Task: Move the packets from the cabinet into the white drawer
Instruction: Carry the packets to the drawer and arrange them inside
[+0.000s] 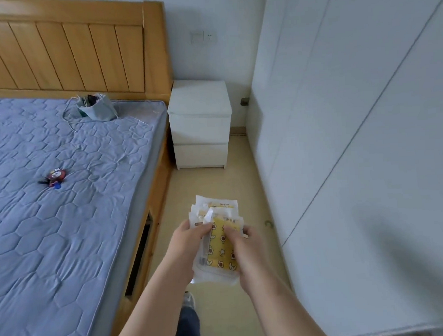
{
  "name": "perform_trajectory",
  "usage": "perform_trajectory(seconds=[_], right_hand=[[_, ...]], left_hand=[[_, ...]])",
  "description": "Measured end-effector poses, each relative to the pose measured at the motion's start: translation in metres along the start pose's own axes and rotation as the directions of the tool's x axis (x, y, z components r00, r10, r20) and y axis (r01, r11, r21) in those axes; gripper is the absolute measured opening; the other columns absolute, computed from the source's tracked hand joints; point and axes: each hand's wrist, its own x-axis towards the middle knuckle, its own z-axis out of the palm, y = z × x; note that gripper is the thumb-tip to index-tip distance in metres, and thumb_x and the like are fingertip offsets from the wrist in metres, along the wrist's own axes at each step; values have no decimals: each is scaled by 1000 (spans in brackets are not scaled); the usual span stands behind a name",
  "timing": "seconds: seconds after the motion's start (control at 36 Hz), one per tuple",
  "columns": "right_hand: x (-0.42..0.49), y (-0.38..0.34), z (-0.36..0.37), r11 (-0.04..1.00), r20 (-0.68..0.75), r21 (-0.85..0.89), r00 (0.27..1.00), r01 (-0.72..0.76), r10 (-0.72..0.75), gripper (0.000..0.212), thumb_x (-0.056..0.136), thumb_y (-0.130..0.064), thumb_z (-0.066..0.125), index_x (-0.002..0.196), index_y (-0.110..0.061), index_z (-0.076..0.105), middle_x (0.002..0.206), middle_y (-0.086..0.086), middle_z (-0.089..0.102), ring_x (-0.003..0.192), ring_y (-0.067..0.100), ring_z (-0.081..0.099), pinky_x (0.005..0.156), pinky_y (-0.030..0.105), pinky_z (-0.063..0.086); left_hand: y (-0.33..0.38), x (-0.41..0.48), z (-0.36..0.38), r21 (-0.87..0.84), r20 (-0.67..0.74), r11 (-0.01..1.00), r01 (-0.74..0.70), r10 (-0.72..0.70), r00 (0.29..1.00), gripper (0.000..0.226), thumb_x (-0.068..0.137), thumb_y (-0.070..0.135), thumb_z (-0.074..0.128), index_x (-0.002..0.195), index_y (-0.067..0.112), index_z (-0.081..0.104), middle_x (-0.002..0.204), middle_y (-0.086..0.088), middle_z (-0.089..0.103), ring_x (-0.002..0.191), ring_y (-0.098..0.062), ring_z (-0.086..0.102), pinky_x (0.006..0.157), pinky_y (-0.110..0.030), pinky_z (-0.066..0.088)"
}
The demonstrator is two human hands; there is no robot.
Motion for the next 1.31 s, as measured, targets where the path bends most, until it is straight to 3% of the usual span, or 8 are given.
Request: perform_trajectory(seconds=[0.17, 0.25, 0.33, 0.58, 0.72, 1.06, 1.17, 1.31], right_hand=[[96, -58, 62, 1000, -1, -8, 1000, -1, 1, 17, 91, -18, 59, 106, -13, 54, 94, 7, 67, 74, 17, 65, 58, 27, 52], [141, -91, 94, 1000, 2, 0, 1000, 2, -2, 15, 91, -18, 59, 105, -13, 53, 95, 8, 67, 76, 20, 66, 59, 29, 53], [181, -116, 118, 1000, 3, 20, 1000, 1, -1, 17, 92, -18, 59, 107, -13, 54, 97, 9, 67, 79, 21, 67, 61, 31, 54], [301, -162, 155, 998, 5, 4, 998, -66, 66, 8, 92, -17, 58, 98, -16, 52, 89, 5, 65, 72, 17, 64, 52, 26, 50], [388, -204, 177, 997, 54, -20, 995, -77, 78, 11, 93, -16, 57, 87, -21, 50, 86, 2, 63, 69, 14, 63, 51, 25, 49], [570, -284, 229, 981, 106, -169, 987, -100, 119, 8, 93, -21, 58, 95, -17, 51, 88, 3, 63, 71, 14, 63, 57, 29, 54], [624, -292, 257, 969, 123, -220, 982, -112, 142, 20, 94, -25, 55, 109, -12, 54, 90, 2, 65, 72, 12, 65, 54, 25, 52], [692, -296, 288, 951, 48, -268, 984, -151, 170, 37, 97, -42, 42, 100, -9, 59, 98, 12, 65, 86, 24, 64, 66, 30, 49]], left_hand=[[79, 97, -3, -1, -8, 1000, -11, 11, 1000, 14, 90, 8, 60, 103, 7, 58, 93, -15, 69, 75, -29, 67, 63, -36, 56], [125, 142, -4, 27, -7, 999, -40, 40, 999, 7, 91, 11, 59, 97, 10, 57, 86, -10, 68, 68, -24, 66, 50, -29, 54], [159, 183, -3, 58, -22, 997, -51, 53, 998, 7, 91, 14, 59, 96, 10, 57, 86, -9, 68, 67, -22, 66, 46, -26, 51], [215, 305, 13, 111, -50, 993, 30, -24, 998, 16, 93, 17, 58, 106, 7, 55, 95, -15, 68, 79, -29, 68, 61, -37, 56], [260, 387, 34, 208, -95, 978, -17, 38, 995, 12, 94, 22, 55, 99, 12, 55, 87, -7, 67, 72, -21, 66, 53, -29, 49], [336, 562, 64, 152, -234, 987, 61, -24, 972, 19, 95, 26, 54, 105, 10, 56, 95, -10, 68, 80, -23, 67, 61, -33, 55], [354, 615, 55, 145, -252, 987, 64, -26, 967, 16, 96, 26, 53, 100, 11, 57, 93, -10, 69, 79, -23, 67, 64, -34, 56], [370, 681, 40, 111, -266, 992, 65, -33, 963, 15, 97, 25, 50, 101, 12, 56, 95, -9, 69, 85, -25, 68, 77, -43, 56]])
